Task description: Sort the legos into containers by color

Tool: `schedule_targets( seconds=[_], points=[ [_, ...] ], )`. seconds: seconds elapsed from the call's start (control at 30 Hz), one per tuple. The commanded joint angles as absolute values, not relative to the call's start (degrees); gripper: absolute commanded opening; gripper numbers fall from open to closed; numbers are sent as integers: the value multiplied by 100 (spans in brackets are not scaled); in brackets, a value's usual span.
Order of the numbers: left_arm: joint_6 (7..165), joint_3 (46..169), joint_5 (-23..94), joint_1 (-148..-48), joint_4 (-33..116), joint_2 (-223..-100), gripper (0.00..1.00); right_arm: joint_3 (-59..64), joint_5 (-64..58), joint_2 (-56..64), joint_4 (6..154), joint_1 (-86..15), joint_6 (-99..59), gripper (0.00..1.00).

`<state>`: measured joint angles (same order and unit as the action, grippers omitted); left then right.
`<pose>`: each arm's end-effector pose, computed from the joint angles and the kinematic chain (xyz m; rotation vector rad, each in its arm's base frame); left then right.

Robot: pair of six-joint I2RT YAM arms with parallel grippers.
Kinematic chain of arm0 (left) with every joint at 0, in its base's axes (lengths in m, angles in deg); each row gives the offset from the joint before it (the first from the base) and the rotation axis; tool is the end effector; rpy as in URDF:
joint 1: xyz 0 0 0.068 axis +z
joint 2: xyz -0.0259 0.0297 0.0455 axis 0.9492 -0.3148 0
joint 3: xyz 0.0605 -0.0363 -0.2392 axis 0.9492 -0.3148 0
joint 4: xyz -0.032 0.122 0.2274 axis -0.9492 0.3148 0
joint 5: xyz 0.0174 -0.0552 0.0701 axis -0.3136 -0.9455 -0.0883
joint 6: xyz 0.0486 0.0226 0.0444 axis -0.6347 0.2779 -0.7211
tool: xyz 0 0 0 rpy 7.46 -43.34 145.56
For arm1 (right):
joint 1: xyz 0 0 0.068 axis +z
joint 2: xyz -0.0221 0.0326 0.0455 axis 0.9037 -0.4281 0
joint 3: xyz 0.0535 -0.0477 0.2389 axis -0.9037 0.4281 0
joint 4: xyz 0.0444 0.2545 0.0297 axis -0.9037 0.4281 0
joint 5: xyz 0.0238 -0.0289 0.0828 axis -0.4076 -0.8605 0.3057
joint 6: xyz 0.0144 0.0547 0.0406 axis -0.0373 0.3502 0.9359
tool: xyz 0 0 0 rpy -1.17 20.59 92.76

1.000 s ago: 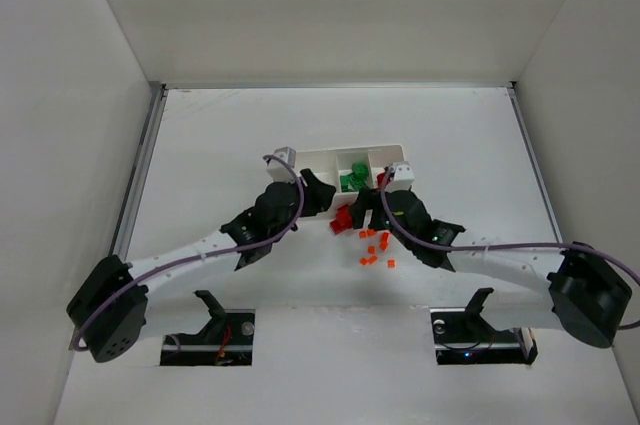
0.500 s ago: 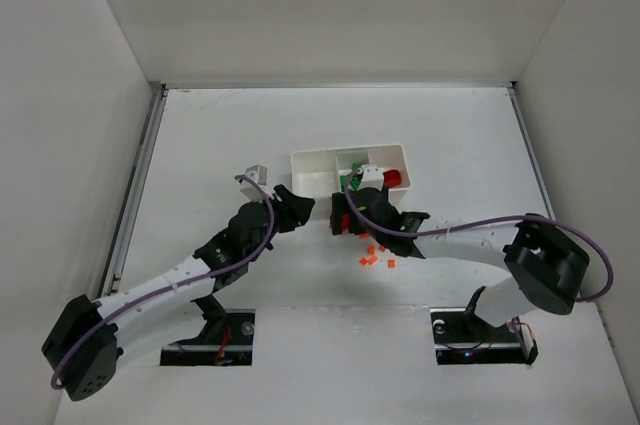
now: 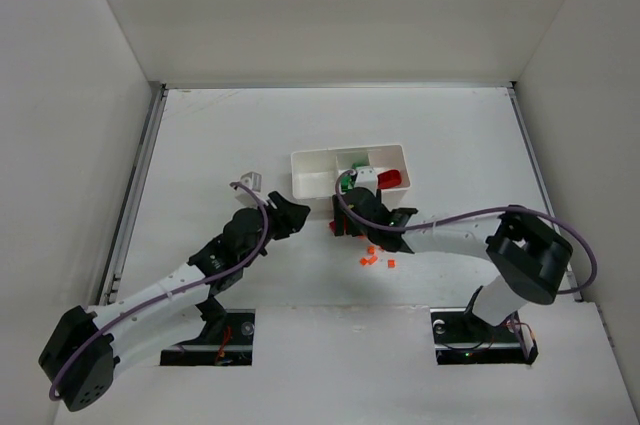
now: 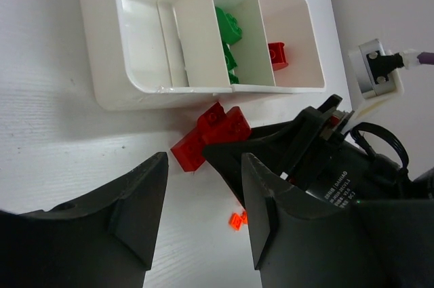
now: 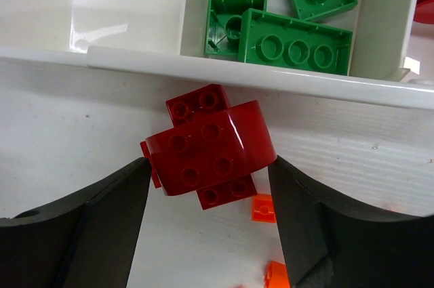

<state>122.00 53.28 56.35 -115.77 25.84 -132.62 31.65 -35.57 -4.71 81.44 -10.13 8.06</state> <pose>0.1699 -0.1474 0.2023 -0.2201 1.8320 -0.9567 0.2081 0.2510 0.1400 -0.1892 2.2848 0.2944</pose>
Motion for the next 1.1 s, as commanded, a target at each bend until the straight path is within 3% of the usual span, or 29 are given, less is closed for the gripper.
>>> schedule_targets(
  seconds=[0.0, 0.17, 0.33, 0.43, 1.07],
  points=[
    [12406, 5249, 5531, -11625, 2546, -13193, 44, 2865, -3651, -597, 8302, -951, 815, 73],
    [12485, 5170, 5487, -11626, 2608, -13281, 43, 2786, -3633, -772, 8319, -951, 815, 62],
    [12547, 5099, 5382, -11599, 2635, -13316, 43, 2724, -3782, -826, 8319, -942, 824, 38],
    [12617, 5073, 5338, -11625, 2635, -13395, 43, 2750, -3887, -703, 8319, -819, 876, 29],
    [13188, 4809, 5346, -12073, 1748, -13404, 50, 3673, -3836, 985, 7995, -344, 1790, 23]
  ],
)
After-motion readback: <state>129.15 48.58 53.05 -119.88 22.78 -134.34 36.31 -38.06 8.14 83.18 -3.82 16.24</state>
